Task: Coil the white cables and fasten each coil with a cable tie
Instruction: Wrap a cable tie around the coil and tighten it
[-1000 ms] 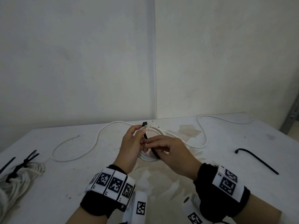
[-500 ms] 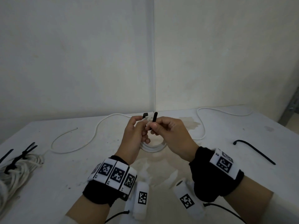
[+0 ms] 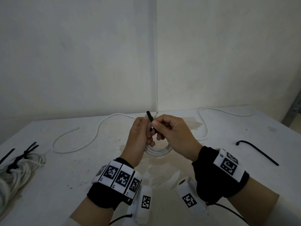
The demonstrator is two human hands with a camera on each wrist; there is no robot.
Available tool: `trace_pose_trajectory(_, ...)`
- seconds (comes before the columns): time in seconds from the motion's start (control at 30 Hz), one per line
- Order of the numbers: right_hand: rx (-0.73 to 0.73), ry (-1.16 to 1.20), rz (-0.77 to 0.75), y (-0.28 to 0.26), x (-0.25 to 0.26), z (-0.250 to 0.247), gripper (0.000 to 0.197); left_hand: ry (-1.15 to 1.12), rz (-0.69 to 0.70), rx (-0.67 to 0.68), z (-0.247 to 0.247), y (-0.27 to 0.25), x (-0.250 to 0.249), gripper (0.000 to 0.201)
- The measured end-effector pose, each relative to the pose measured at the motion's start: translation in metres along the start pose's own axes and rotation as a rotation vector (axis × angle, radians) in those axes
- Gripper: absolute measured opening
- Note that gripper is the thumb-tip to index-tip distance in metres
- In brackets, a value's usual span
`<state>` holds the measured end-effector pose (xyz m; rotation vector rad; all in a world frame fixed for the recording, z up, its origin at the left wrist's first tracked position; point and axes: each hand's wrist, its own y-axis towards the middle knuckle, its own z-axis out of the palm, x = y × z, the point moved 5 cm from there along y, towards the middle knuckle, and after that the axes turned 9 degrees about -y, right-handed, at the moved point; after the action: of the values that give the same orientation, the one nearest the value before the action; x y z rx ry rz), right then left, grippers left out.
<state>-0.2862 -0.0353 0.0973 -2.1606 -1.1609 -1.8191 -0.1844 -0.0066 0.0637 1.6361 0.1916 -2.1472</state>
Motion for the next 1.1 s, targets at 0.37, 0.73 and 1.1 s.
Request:
trace_pose_trajectory(0.37,-0.028,-0.126,0.105,-0.002,-0.011,-0.001,0.032,0.025,0.048,-0.029,-0.003,0.001,-0.005,0.039)
trace_pose_trajectory(0.73,-0.025,-0.122,0.107,0.000,-0.009,-0.003,0.029,0.059,0.045,-0.019,-0.001,-0.001,-0.006,0.040)
trace_pose_trajectory(1.1,-0.173,-0.067,0.092,0.003,-0.016,-0.004,0.022,0.124,0.103,-0.010,0.005,-0.008,-0.011,0.026)
